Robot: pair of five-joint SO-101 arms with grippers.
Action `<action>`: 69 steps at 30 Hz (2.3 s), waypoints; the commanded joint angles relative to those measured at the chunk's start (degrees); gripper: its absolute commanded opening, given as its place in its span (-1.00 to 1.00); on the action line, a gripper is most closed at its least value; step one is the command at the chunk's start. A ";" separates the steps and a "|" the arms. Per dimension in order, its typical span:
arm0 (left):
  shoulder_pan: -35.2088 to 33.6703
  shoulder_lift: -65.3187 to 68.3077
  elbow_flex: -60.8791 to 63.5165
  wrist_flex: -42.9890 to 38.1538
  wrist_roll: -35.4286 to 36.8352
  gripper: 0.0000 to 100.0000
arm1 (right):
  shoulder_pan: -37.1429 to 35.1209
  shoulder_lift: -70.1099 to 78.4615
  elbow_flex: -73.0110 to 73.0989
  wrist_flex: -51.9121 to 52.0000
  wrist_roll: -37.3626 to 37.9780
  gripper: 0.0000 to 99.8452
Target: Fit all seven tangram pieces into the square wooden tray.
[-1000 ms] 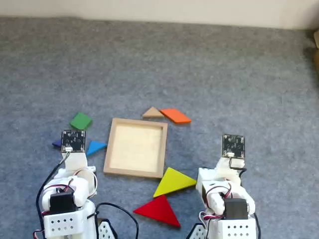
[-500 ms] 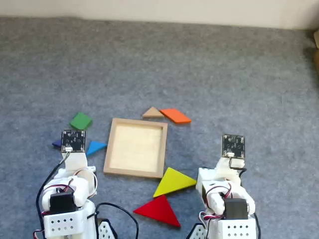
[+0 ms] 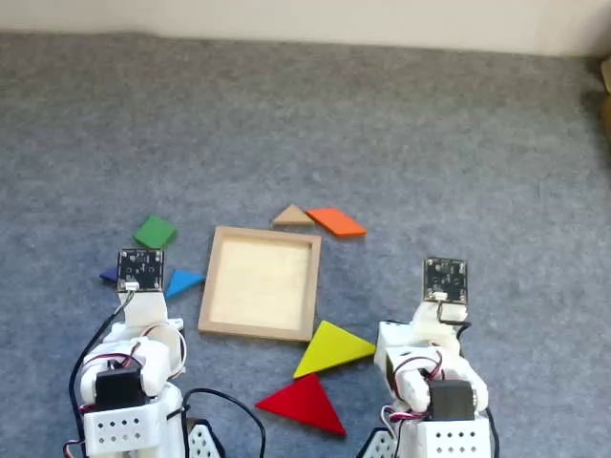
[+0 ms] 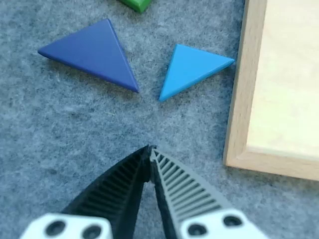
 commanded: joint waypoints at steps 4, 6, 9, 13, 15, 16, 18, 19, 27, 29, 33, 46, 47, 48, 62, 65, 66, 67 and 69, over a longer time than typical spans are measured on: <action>-0.66 -1.89 1.10 0.26 0.53 -0.97 | 7.87 -0.66 -8.48 -4.62 -0.70 -0.99; -0.66 -1.89 1.10 0.26 0.53 -0.97 | 7.96 -0.66 -13.32 -3.47 -0.62 -0.99; -0.66 -1.89 1.10 0.26 0.53 -0.97 | 7.69 1.01 -20.44 -2.77 -0.62 -0.99; -0.66 -1.89 1.10 0.26 0.53 -0.97 | 7.69 11.82 -28.79 -2.95 -0.62 -0.99; -0.66 -1.89 1.10 0.26 0.53 -0.97 | 7.69 19.65 -34.33 -2.77 -0.53 -0.99; -0.66 -1.89 1.10 0.26 0.53 -0.97 | 7.69 23.69 -36.97 -2.68 -0.35 -0.99; -0.66 -1.89 1.10 0.26 0.53 -0.97 | 7.69 31.52 -41.71 -2.68 -0.35 -0.99; -0.66 -1.89 1.10 0.26 0.53 -0.97 | 7.60 34.95 -43.47 -2.59 -0.35 -0.99; -0.66 -1.89 1.10 0.26 0.53 -0.97 | -5.76 50.95 -48.40 0.48 -4.75 -0.96; -0.66 -1.89 1.10 0.26 0.53 -0.97 | -9.71 52.97 -48.40 2.68 -10.11 -0.85; -0.66 -1.89 1.10 0.26 0.53 -0.97 | -19.21 57.80 -48.48 4.79 -18.73 -0.51; -0.66 -1.89 1.10 0.26 0.53 -0.97 | -43.38 70.37 -48.13 -3.21 -23.47 -0.45; -0.66 -1.89 1.10 0.26 0.53 -0.97 | -44.09 71.52 -48.13 -4.18 -23.47 -0.45; -0.66 -1.89 1.10 0.26 0.53 -0.97 | -44.79 72.84 -48.13 -4.79 -23.47 -0.45; -0.66 -1.89 1.10 0.26 0.53 -0.97 | -42.33 88.84 -47.87 -12.00 -19.08 -0.45; -0.66 -1.89 1.10 0.26 0.53 -0.97 | -37.32 91.56 -47.87 -12.00 -13.54 -0.45; -0.66 -1.89 1.10 0.26 0.53 -0.97 | -35.47 92.18 -47.87 -11.91 -11.78 -0.45; -0.66 -1.89 1.10 0.26 0.53 -0.97 | -33.54 92.70 -47.87 -11.91 -10.02 -0.45; -0.66 -1.89 1.10 0.26 0.53 -0.97 | -29.76 93.32 -47.87 -11.91 -6.33 -0.45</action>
